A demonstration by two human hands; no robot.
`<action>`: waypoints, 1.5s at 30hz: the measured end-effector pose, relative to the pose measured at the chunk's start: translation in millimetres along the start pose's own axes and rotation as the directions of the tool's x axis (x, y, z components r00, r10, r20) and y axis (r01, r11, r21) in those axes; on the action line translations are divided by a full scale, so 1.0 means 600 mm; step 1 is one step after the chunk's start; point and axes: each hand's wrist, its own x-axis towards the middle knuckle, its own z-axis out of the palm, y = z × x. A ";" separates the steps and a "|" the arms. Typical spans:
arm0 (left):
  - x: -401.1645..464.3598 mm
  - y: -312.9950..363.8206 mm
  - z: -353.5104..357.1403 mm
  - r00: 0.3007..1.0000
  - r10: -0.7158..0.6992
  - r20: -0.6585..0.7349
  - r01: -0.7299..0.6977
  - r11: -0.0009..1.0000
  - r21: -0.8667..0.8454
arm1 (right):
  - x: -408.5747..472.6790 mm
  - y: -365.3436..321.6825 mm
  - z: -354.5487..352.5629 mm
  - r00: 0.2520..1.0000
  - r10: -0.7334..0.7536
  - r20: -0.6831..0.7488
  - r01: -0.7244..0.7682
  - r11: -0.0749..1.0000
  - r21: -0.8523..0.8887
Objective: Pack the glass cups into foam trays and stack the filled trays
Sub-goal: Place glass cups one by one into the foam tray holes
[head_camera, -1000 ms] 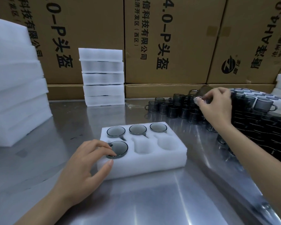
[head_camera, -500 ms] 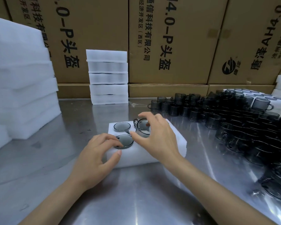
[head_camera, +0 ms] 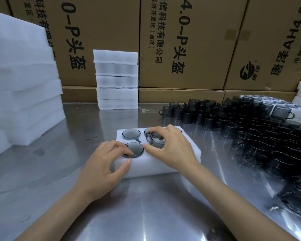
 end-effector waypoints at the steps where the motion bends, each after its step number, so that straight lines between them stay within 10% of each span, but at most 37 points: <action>1: 0.001 0.004 0.000 1.000 0.013 0.000 -0.013 1.000 0.015 | -0.001 0.001 -0.003 1.000 -0.009 0.008 0.009 1.000 -0.009; 26: 0.008 0.037 0.048 0.971 0.189 0.146 -0.230 0.907 0.354 | -0.050 0.031 -0.020 0.962 -0.242 0.123 0.260 0.952 -0.159; 30: 0.006 0.038 0.048 0.979 0.180 0.095 -0.200 0.934 0.296 | -0.032 0.058 -0.044 0.968 -0.063 -0.245 0.121 0.965 0.230; 33: 0.002 0.034 0.047 0.990 0.142 0.004 -0.140 0.971 0.193 | -0.012 0.122 -0.076 0.903 0.159 -0.400 -0.159 0.987 0.034; 37: 0.001 0.031 0.046 0.992 0.122 -0.039 -0.115 0.982 0.153 | -0.010 0.203 -0.094 0.833 0.433 -0.344 -0.543 0.761 -0.356; 45: -0.001 0.032 0.046 0.994 0.103 -0.031 -0.097 0.985 0.142 | -0.008 0.232 -0.082 0.822 0.474 -0.316 -0.570 0.684 -0.456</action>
